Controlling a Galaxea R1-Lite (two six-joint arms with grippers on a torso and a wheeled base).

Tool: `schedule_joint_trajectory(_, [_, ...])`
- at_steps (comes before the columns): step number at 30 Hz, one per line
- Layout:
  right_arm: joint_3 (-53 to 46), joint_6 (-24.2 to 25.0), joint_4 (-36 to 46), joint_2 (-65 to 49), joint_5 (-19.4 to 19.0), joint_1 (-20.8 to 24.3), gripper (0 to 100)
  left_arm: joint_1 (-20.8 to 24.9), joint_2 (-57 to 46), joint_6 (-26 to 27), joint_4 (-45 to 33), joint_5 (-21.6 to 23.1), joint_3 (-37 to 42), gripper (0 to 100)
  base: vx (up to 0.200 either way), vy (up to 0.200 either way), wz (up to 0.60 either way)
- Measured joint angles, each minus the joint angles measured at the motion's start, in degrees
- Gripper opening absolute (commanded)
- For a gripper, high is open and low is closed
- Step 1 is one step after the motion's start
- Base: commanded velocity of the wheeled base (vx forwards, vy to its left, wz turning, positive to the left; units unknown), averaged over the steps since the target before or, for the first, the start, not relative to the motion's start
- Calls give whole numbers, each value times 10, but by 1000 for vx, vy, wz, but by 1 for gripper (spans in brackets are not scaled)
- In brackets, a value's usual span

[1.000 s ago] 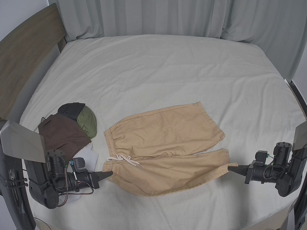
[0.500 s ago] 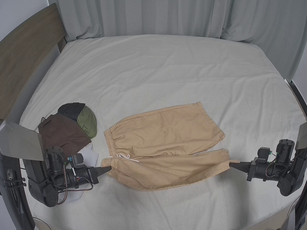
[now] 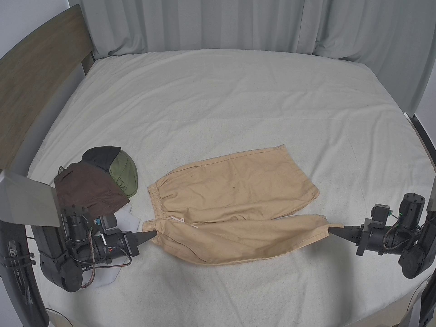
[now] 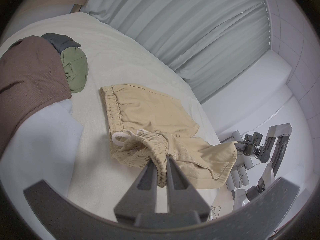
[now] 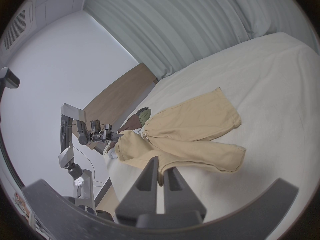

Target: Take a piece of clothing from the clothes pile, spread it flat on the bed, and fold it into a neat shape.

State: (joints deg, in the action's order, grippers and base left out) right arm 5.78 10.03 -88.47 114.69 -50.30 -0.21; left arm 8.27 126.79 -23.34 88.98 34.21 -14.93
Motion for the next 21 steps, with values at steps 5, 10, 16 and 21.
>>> schedule_joint_trajectory(5, [1,11,0,-14,-1,0,0,-1,-4,-7,0,-1,-5,0,0,0,0])
schedule_joint_trajectory(10, [9,22,0,-21,2,-1,0,-1,-12,-20,0,-7,-10,0,0,0,0])
schedule_joint_trajectory(16, [22,22,0,-24,5,0,0,-5,-17,-23,0,-19,-19,0,0,0,0])
schedule_joint_trajectory(21, [34,23,0,-24,15,2,0,-7,-18,-32,0,-22,-26,0,0,0,0])
